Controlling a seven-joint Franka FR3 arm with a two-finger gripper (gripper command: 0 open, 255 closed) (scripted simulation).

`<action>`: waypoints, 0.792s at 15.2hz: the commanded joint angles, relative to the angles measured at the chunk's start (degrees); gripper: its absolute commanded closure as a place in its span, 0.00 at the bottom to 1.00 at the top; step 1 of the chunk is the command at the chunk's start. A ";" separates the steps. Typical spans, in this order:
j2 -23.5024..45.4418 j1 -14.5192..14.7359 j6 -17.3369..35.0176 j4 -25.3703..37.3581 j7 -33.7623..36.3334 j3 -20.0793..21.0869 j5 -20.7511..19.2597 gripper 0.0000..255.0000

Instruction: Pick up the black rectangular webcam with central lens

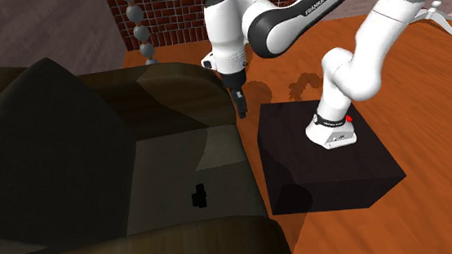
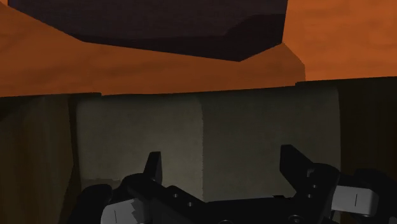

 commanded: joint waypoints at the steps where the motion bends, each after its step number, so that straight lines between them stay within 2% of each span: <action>1: 4.58 0.51 2.60 1.85 1.31 1.10 -0.05 0.00; 12: 28.53 3.46 11.38 15.57 7.62 4.30 -3.60 0.00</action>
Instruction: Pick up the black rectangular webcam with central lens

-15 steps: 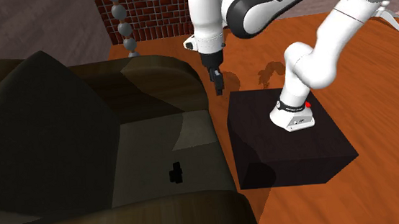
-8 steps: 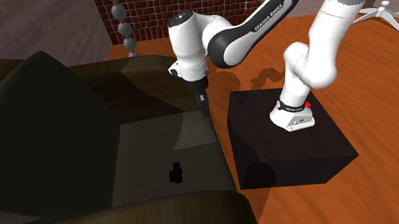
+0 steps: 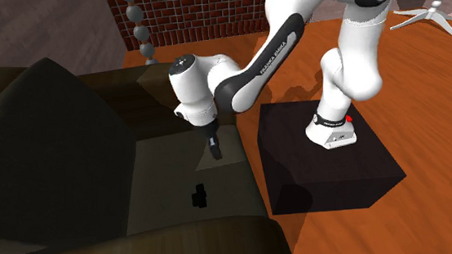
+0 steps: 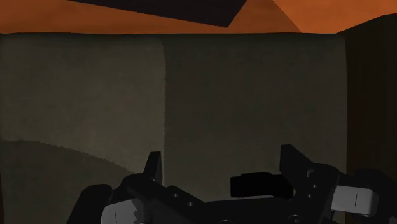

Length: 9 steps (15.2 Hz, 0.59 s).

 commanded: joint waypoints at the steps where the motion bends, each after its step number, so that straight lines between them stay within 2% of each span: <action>1: 4.51 0.80 0.75 3.45 1.23 0.30 -0.90 0.00; 9: 22.69 4.72 1.36 19.83 4.74 0.12 -4.29 0.00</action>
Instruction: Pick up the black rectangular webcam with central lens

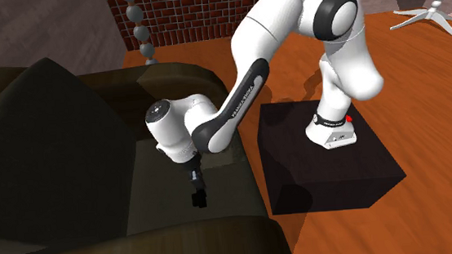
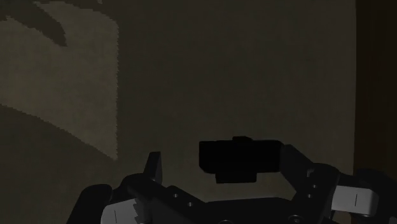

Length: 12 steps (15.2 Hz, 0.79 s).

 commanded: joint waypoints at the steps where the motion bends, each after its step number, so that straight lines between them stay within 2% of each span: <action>1: 4.54 1.13 -0.46 4.75 0.73 -0.12 -0.69 0.00; 5: 14.08 3.41 -2.31 15.64 1.60 -0.56 -1.79 0.00; 12: 17.70 3.74 0.84 16.10 1.67 -1.00 -2.25 0.00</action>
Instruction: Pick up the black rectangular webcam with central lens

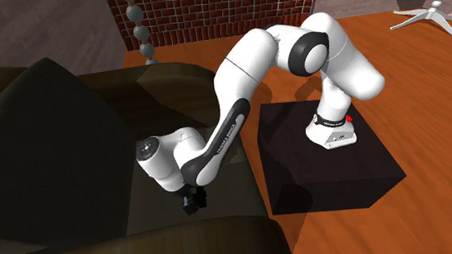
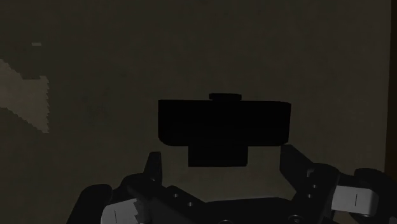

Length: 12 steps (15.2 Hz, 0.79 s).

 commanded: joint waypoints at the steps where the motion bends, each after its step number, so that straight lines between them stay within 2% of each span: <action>1: 0.75 0.02 0.72 0.05 -0.04 -0.10 -0.10 0.00; 2: 0.76 0.02 0.71 0.07 -0.04 -0.10 -0.10 0.00; 3: 0.75 -0.01 0.66 0.10 -0.07 -0.10 -0.09 1.00; 12: 0.76 0.02 0.71 0.07 -0.04 -0.10 -0.10 1.00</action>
